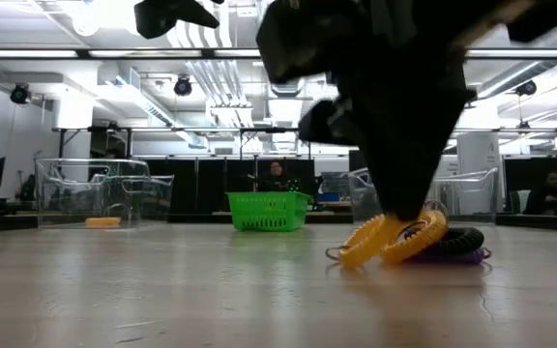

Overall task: Sort spring keychains
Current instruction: Put the yellow spring keychain into the left transparent bin

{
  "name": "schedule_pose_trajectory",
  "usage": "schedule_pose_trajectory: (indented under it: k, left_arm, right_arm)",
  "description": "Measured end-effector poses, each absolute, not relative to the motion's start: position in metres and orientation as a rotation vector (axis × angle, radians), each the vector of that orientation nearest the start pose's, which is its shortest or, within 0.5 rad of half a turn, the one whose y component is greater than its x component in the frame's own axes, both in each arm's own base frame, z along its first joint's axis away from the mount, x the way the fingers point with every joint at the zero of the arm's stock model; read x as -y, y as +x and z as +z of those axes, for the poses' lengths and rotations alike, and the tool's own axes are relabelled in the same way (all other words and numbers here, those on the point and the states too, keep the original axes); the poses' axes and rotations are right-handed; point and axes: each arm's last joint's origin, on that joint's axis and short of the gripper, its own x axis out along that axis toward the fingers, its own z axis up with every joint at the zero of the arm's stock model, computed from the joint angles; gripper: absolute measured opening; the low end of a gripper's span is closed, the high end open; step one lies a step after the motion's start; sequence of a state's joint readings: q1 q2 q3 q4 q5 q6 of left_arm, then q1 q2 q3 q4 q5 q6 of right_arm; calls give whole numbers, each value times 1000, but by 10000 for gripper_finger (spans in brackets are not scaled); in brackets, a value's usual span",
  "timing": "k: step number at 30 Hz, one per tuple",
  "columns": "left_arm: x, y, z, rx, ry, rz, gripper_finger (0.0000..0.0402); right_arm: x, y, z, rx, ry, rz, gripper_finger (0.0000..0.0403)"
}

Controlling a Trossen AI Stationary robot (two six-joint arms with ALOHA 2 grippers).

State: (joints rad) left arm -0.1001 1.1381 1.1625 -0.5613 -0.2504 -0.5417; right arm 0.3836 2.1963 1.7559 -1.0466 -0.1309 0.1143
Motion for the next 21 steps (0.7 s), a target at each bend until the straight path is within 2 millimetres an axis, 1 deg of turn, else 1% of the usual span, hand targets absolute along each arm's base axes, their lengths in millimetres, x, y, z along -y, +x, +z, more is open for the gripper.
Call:
schedule_pose_trajectory:
  k: [3, 8, 12, 18, 21]
  left_arm:
    - [16, 235, 360, -473, -431, 290, 161]
    - [16, 235, 360, -473, -431, 290, 161]
    - [16, 234, 359, -478, -427, 291, 161]
    - [17, 233, 357, -506, -376, 279, 161]
    - [19, 232, 358, -512, -322, 255, 161]
  right_arm:
    - [-167, 400, 187, -1494, -94, 330, 10]
    - [-170, 408, 221, -1429, -86, 340, 9]
    - [-170, 412, 245, -1380, -73, 306, 9]
    - [-163, 413, 272, -1359, -12, 213, 9]
    - [-158, 415, 284, -1334, 14, 159, 9]
